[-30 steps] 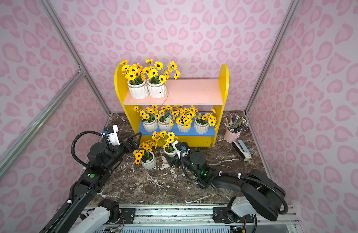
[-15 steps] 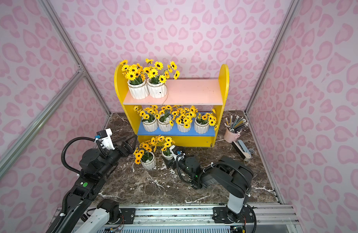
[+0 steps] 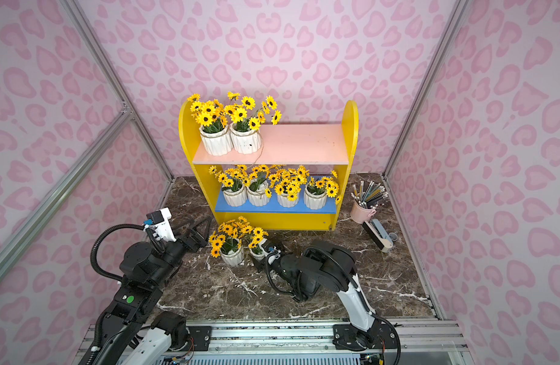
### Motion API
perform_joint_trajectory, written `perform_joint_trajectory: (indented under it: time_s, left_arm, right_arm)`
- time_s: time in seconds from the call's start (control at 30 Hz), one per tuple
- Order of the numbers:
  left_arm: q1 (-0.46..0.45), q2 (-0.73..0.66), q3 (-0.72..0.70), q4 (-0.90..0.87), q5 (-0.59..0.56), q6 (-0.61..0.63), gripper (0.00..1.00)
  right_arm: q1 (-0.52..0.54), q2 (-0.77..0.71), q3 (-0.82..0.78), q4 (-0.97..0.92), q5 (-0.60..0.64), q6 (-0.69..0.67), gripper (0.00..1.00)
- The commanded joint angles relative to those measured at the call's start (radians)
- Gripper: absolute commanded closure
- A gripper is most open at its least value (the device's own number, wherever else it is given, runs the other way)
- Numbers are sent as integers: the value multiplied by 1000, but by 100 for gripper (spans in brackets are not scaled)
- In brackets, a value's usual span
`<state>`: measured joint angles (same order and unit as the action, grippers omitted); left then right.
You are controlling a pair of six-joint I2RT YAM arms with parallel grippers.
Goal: Take the sunflower pots off the shelves
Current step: Place the sunflower pot at the center of the board.
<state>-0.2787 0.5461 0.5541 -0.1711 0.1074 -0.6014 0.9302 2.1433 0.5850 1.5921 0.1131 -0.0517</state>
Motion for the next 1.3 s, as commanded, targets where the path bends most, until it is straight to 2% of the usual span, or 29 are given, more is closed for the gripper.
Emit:
perform_joint_trajectory:
  time_s: [0.0, 0.3, 0.47, 0.53, 0.57, 0.6, 0.7, 1.27]
  left_arm:
    - [-1, -15, -7, 11, -6, 8, 1]
    - [-1, -16, -14, 13, -11, 17, 1]
    - [-1, -10, -13, 17, -10, 17, 2]
    - [-1, -10, -12, 17, -10, 17, 2]
    - [-1, -9, -9, 16, -8, 18, 2]
    - [-1, -9, -8, 14, -8, 18, 2]
    - [-1, -11, -2, 9, -7, 22, 2]
    - [-1, -10, 32, -5, 18, 30, 3]
  right_arm:
    - [4, 45, 18, 284, 28, 4, 100]
    - [1, 175, 62, 284, 27, 6, 100]
    - [4, 176, 60, 281, 22, 23, 99]
    - [6, 160, 59, 256, 16, 30, 68]
    - [7, 151, 59, 236, 14, 37, 45]
    - [11, 150, 60, 214, 25, 43, 30]
    - [22, 109, 67, 183, 45, 35, 2]
    - [30, 1, 22, 117, 43, 41, 1]
